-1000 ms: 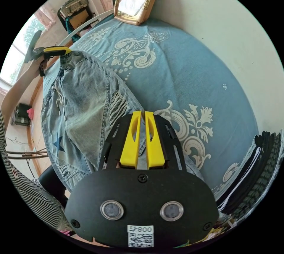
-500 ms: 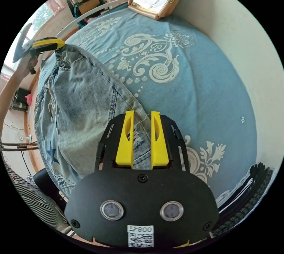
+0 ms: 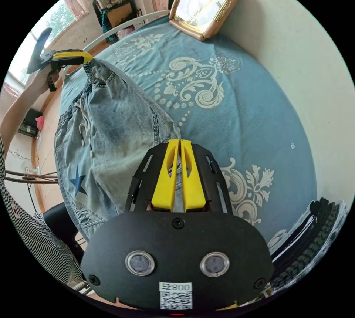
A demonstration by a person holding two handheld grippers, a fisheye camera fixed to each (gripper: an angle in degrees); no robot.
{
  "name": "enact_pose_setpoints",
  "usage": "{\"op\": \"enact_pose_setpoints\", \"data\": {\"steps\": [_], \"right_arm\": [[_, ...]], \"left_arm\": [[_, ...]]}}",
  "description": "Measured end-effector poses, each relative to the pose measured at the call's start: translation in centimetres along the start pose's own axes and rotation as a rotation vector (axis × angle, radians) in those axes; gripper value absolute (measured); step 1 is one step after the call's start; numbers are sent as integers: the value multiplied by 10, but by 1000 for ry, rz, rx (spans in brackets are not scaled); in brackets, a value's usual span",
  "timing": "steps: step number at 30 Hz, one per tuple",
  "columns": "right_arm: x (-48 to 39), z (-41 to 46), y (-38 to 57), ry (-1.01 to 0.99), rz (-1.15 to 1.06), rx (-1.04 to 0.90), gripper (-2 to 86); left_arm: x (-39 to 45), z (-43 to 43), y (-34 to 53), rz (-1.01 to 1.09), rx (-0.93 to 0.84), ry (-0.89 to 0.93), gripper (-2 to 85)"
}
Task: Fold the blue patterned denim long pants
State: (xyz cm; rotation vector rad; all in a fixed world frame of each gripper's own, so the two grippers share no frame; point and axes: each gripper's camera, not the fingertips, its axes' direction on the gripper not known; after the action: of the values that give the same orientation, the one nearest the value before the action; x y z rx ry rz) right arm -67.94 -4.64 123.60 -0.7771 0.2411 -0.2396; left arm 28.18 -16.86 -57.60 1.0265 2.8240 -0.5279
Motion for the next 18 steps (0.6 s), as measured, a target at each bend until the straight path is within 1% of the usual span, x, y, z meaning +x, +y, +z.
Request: {"op": "enact_pose_setpoints", "data": {"steps": [5,9,13,18], "right_arm": [[-35,-77,34,14,5,89,5],[-82,-132,70,21,-8,133,5],[-134,-170,111,-23,-43,133,5],[-202,-191,145,-46,-98,94,4]], "left_arm": [[8,-10,50,-39,27,27,2],[22,-20,103,-46,32,47,2],[35,-24,153,-52,20,62,2],[56,-10,233,-72,-67,49,2]]}}
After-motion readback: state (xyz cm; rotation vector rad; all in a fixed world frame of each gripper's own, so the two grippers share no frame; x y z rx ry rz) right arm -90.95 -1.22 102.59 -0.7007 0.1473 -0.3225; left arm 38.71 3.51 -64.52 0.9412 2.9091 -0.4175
